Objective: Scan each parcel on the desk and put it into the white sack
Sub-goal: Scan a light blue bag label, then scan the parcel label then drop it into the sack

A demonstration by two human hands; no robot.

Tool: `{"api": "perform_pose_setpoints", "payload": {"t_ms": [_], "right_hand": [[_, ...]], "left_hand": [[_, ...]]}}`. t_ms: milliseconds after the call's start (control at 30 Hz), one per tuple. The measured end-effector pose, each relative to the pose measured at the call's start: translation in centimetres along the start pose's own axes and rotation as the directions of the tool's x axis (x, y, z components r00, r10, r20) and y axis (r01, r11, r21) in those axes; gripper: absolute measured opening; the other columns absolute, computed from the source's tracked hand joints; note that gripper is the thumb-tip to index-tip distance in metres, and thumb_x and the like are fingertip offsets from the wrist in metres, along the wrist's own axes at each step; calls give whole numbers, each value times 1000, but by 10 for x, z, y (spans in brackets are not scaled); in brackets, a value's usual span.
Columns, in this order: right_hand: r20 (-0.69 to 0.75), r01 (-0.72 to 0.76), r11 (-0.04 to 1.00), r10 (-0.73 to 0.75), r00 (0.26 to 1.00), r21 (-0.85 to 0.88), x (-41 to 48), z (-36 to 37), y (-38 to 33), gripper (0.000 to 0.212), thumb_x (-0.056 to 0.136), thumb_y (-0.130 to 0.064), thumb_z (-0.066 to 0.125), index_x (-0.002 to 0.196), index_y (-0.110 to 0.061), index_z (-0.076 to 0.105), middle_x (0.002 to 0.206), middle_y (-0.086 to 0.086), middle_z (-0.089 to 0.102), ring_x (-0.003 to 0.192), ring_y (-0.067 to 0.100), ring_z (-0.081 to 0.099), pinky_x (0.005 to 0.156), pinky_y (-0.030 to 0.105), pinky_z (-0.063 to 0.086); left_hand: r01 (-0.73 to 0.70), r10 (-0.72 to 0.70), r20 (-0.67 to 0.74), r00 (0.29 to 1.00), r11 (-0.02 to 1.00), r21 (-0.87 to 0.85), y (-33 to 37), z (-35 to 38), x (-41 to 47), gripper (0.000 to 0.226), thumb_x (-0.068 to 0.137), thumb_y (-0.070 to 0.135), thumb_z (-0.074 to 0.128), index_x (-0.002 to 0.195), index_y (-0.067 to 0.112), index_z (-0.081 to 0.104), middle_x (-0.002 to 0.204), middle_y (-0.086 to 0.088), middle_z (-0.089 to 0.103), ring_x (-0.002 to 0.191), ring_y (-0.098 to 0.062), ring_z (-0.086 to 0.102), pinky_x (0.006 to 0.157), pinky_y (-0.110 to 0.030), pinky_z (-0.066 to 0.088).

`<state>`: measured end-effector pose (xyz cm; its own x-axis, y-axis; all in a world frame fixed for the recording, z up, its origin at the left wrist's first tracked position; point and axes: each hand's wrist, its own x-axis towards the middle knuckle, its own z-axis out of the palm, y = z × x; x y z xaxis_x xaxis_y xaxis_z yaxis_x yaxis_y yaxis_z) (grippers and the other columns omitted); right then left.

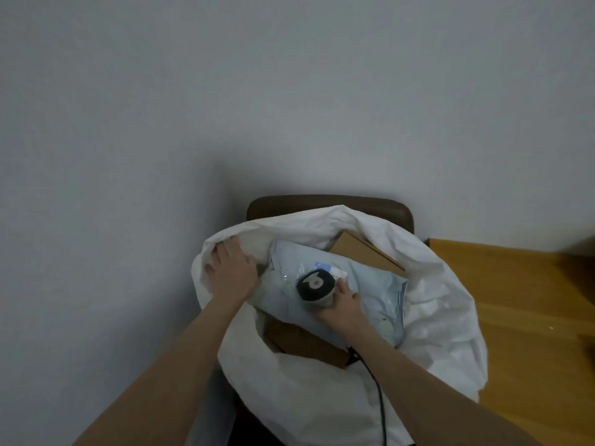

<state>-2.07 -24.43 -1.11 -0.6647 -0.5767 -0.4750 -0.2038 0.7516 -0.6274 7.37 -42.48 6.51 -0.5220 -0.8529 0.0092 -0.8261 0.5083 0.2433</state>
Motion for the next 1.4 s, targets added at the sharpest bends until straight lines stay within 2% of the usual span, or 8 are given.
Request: {"api": "perform_pose_setpoints", "payload": {"t_ms": [167,267,333,467,667,867,1000,1400], "right_hand": [[181,-41,998,31,983,47,20,9,-17,105,53,-58,65,148,-28,31,156,-5,23,146,33,16,117,57,7],[194,-69,960,16,981,270,14,-3,-15,97,57,-39,80,143,-18,41,148,5,42,139,30,35,116,50,26],[118,-102,909,59,991,404,2,-16,-12,65,68,-22,79,127,-7,57,129,13,59,121,29,54,103,41,44],[-42,-136,787,202,979,602,-29,-53,2,5,85,-10,66,88,-7,63,87,13,67,78,26,64,70,37,52],[-27,-164,541,326,945,825,-88,-132,42,19,83,-13,70,93,2,63,67,20,63,52,28,59,47,30,47],[116,-233,316,349,930,920,-173,-194,113,21,95,-23,62,94,-4,51,55,12,59,40,19,50,39,27,44],[54,-214,358,408,911,909,-236,-223,178,23,95,-24,62,102,-4,53,81,17,64,48,20,50,46,31,44],[-169,-98,349,656,736,932,-372,-309,349,20,89,-16,66,93,2,58,53,13,58,42,22,48,46,30,41]], "left_hand": [[-71,66,-71,995,996,-58,-3,3,6,55,97,24,41,147,9,24,153,-18,24,143,-34,18,112,-45,26],[-46,42,-46,998,995,-89,13,6,-5,44,98,28,40,141,15,36,145,-14,36,131,-32,37,103,-41,36],[-23,24,19,1000,999,-40,29,7,-16,36,99,27,39,133,16,41,134,-14,43,119,-30,46,95,-39,41],[-65,55,196,979,997,45,60,11,-39,37,98,26,38,133,16,41,136,-17,38,121,-31,42,96,-40,40],[-293,305,246,920,952,-82,132,9,-76,35,95,14,46,130,11,46,134,-13,38,121,-28,42,97,-36,39],[-437,448,233,863,894,-99,218,7,-161,36,94,15,47,129,9,47,132,-17,39,121,-32,42,98,-36,38],[-530,545,241,803,838,-129,279,12,-239,37,95,16,47,132,11,47,132,-15,41,118,-29,47,97,-36,41],[-686,705,361,611,698,-203,439,44,-421,41,96,22,50,136,15,45,137,-10,36,122,-27,45,102,-36,42]]}}
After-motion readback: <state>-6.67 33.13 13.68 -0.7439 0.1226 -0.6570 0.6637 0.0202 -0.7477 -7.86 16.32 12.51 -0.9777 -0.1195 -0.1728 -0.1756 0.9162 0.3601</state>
